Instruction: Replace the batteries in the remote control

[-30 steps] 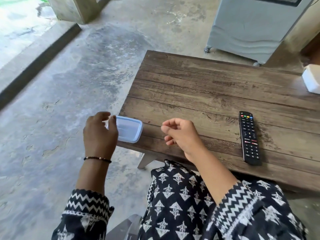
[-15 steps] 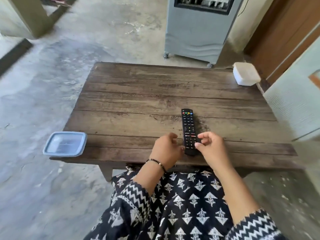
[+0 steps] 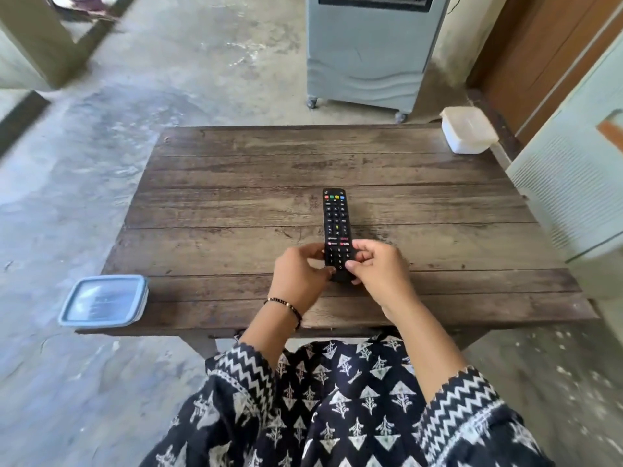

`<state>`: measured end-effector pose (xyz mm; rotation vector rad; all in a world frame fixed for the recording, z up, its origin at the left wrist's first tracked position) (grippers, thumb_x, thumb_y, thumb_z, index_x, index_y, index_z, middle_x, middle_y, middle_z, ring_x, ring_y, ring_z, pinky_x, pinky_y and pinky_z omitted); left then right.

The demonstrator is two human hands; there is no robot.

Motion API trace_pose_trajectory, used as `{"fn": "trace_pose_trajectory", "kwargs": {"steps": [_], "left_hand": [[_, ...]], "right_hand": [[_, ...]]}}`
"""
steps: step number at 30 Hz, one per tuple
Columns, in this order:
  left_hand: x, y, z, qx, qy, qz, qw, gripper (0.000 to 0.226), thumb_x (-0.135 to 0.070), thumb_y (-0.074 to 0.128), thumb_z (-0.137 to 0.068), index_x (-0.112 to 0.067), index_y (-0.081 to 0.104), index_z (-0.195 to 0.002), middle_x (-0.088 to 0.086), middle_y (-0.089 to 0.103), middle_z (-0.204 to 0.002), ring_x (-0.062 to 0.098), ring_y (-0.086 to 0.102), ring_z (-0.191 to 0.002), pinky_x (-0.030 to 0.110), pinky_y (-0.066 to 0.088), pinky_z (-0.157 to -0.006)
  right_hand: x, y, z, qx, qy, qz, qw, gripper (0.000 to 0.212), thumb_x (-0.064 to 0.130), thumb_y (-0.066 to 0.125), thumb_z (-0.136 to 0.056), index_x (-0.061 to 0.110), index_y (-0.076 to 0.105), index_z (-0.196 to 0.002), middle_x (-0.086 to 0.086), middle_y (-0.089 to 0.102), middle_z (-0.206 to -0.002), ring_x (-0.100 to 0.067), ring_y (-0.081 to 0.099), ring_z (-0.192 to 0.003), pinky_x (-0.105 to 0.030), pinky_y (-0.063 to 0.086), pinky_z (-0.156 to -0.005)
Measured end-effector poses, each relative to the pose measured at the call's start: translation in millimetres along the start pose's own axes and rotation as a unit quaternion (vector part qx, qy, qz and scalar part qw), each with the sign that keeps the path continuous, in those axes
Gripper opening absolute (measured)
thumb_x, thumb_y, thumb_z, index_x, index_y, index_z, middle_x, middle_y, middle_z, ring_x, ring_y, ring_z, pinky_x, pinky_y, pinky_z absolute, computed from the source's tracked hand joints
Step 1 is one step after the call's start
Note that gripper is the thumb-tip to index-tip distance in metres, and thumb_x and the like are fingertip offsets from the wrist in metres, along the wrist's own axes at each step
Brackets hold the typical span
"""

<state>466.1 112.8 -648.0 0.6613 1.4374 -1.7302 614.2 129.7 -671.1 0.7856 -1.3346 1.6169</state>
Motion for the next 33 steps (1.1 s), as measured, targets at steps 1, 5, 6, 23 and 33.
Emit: {"fn": "trace_pose_trajectory", "kwargs": {"steps": [1, 5, 6, 23, 33], "left_hand": [[-0.5, -6.0, -8.7, -0.004, 0.001, -0.004, 1.000, 0.035, -0.009, 0.068, -0.078, -0.022, 0.067, -0.111, -0.006, 0.070, -0.100, 0.013, 0.067, -0.079, 0.024, 0.051, -0.083], [3.3, -27.9, -43.6, -0.018, -0.008, -0.004, 1.000, 0.027, -0.008, 0.069, -0.075, -0.019, 0.072, -0.100, -0.002, 0.072, -0.094, 0.018, 0.068, -0.082, 0.036, 0.056, -0.083], [5.2, -32.1, -51.3, -0.018, -0.012, -0.010, 1.000, 0.026, -0.009, 0.069, -0.075, -0.018, 0.072, -0.099, -0.001, 0.073, -0.093, 0.018, 0.069, -0.081, 0.037, 0.056, -0.082], [9.2, -23.1, -87.7, -0.013, -0.011, -0.012, 1.000, 0.032, -0.008, 0.067, -0.078, -0.015, 0.068, -0.109, 0.003, 0.071, -0.103, 0.024, 0.067, -0.091, 0.035, 0.053, -0.088], [10.7, -18.8, -81.0, 0.006, -0.038, 0.001, 0.999, 0.048, -0.014, 0.066, -0.081, -0.012, 0.053, -0.128, 0.007, 0.068, -0.108, 0.022, 0.065, -0.093, 0.025, 0.048, -0.082]], "right_hand": [[6.0, 3.7, -9.2, 0.002, -0.007, -0.002, 1.000, 0.036, -0.001, 0.065, -0.080, 0.014, 0.065, -0.112, -0.008, 0.070, -0.085, -0.021, 0.067, -0.072, -0.030, 0.056, -0.058], [25.3, 23.4, -45.2, 0.014, -0.007, -0.015, 1.000, 0.037, -0.002, 0.066, -0.078, 0.009, 0.066, -0.113, -0.003, 0.065, -0.076, -0.014, 0.060, -0.061, -0.033, 0.056, -0.060], [27.8, 27.4, -53.1, 0.013, -0.003, -0.020, 1.000, 0.038, -0.002, 0.066, -0.078, 0.007, 0.064, -0.114, 0.001, 0.061, -0.074, -0.012, 0.059, -0.060, -0.033, 0.057, -0.062], [25.1, 30.2, -86.2, -0.006, -0.013, 0.064, 0.998, 0.045, 0.000, 0.063, -0.083, 0.004, 0.054, -0.127, -0.007, 0.061, -0.089, -0.024, 0.064, -0.070, -0.005, 0.039, -0.039], [21.9, 27.9, -77.1, -0.020, 0.001, 0.036, 0.999, 0.047, 0.016, 0.067, -0.082, 0.004, 0.054, -0.126, -0.007, 0.067, -0.085, -0.026, 0.067, -0.082, -0.042, 0.057, -0.075]]}}
Point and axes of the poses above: each hand's wrist, its own z-axis away from the middle knuckle, its own y-axis out of the palm, x = y × z, the point moved 10 cm from there along -z, towards the middle knuckle
